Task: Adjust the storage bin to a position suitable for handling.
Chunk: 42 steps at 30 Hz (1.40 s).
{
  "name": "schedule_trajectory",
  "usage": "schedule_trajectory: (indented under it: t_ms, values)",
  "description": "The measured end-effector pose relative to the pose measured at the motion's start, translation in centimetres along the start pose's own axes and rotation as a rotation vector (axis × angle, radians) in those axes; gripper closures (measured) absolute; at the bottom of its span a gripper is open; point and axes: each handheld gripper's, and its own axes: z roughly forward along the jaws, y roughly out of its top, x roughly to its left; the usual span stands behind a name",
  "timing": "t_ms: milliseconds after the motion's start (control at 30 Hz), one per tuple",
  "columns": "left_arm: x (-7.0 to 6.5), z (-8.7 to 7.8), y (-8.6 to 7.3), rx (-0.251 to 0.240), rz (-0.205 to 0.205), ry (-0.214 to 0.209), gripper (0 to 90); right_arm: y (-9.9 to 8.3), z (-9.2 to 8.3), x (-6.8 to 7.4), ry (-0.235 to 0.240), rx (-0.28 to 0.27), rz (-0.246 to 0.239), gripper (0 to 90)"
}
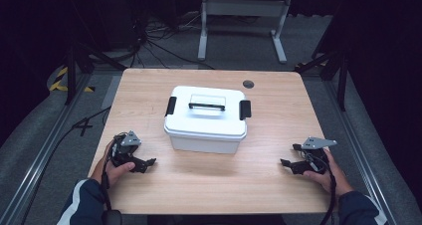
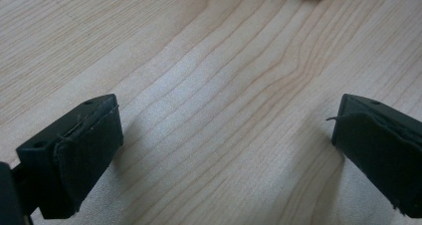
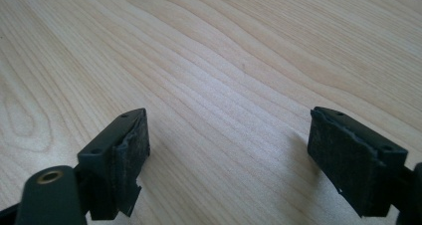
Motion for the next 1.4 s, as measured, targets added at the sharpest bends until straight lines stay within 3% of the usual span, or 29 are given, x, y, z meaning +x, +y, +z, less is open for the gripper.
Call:
schedule_trajectory:
  t_ms: [633, 700, 767, 1033, 1400]
  values:
    - [-0.1, -0.2, -0.2, 0.002, -0.006, 0.001, 0.1, 0.2, -0.3, -0.5, 0.040, 0.032, -0.040, 17.3]
    - [-0.1, -0.2, -0.2, 0.002, -0.008, 0.002, 0.1, 0.2, -0.3, -0.5, 0.050, 0.036, -0.044, 18.4]
    - [-0.1, -0.2, -0.2, 0.002, -0.006, 0.001, 0.1, 0.3, -0.4, -0.5, 0.060, 0.039, -0.056, 26.3]
    - [-0.1, -0.2, -0.2, 0.002, -0.005, -0.001, 0.1, 0.9, -0.6, -0.4, 0.078, 0.054, -0.070, 30.1]
    - [-0.1, -0.2, -0.2, 0.004, -0.007, -0.004, 0.1, 4.6, -2.7, -0.1, 0.064, 0.009, -0.133, 32.9]
